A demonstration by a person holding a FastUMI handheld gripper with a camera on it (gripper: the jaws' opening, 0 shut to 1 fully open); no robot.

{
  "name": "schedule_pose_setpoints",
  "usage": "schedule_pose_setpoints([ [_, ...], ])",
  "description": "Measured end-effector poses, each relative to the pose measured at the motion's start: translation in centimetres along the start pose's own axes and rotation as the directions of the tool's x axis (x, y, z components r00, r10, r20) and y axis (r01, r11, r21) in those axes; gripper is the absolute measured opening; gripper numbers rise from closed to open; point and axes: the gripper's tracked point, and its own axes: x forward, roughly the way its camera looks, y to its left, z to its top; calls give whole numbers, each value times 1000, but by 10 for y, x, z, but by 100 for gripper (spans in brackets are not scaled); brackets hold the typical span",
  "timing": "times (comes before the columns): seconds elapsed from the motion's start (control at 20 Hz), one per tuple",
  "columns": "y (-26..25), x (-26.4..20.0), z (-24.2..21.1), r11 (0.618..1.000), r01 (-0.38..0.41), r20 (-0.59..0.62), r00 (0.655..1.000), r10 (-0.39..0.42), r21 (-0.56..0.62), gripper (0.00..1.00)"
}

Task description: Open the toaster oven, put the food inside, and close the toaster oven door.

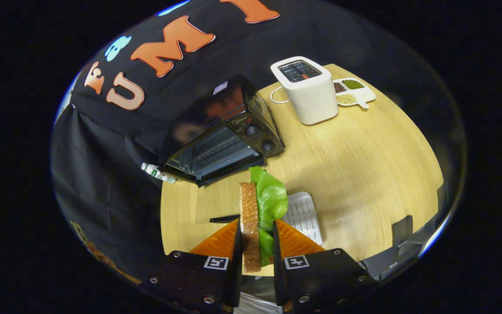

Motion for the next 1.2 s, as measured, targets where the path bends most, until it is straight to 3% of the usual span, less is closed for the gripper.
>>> schedule_pose_setpoints([
  [0.3, 42, 26, 14, 986, -124, 90, 989, 114, 116, 32],
  [0.5, 70, 51, 22, 951, -221, 180, 966, 184, 216, 32],
  [0.95, 96, 117, 40, 872, -296, 353, 923, 156, 389, 32],
  [1.2, 105, 150, 57, 793, -339, 455, 886, 88, 507, 32],
])
